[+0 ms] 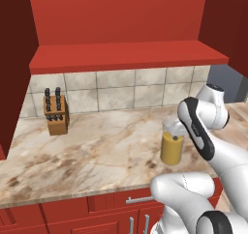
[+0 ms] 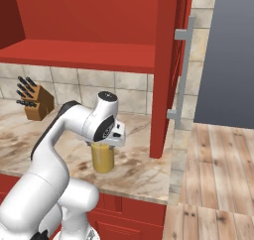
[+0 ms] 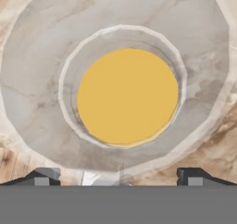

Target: There is a tray on the dining counter. Grab the cup, mug, and pitcher and place them on the tray. The pitcher may be placed next to the tray if it cannot fit the tray.

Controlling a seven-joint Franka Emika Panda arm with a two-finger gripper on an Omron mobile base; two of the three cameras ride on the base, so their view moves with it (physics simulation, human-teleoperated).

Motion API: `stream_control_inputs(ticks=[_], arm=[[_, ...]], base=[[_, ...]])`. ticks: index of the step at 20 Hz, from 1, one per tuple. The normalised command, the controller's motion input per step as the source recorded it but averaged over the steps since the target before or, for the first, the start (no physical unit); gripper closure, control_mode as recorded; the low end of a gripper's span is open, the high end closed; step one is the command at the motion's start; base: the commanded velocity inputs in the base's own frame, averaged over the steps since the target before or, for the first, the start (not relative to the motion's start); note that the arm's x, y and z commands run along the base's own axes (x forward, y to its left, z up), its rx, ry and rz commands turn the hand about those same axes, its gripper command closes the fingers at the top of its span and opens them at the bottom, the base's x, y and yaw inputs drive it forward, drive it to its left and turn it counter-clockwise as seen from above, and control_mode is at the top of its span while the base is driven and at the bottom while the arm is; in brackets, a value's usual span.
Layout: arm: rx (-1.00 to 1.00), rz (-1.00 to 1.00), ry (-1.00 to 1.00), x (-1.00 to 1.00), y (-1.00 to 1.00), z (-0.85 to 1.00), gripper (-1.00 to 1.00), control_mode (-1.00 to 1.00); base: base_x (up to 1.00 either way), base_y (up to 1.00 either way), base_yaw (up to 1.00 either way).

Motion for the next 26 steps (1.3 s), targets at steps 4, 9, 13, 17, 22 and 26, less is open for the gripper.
stream_control_inputs(ticks=[4,9,13,17,22,26], arm=[[-0.01,0.03,0.0,0.0,0.0,-0.04,-1.0,-1.0],[0.0,0.0,0.0,0.0,0.0,0.0,-1.0,-1.0],[0.0,0.0,0.0,0.0,0.0,0.0,1.0,-1.0],[0.0,0.0,0.0,0.0,0.0,0.0,1.0,-1.0],[0.0,0.0,0.0,0.0,0.0,0.0,1.0,-1.0],[0.0,0.0,0.0,0.0,0.0,0.0,1.0,-1.0]], base=[[0.0,0.0,0.0],[0.0,0.0,0.0],[0.0,0.0,0.0],[0.0,0.0,0.0],[0.0,0.0,0.0],[0.0,0.0,0.0]])
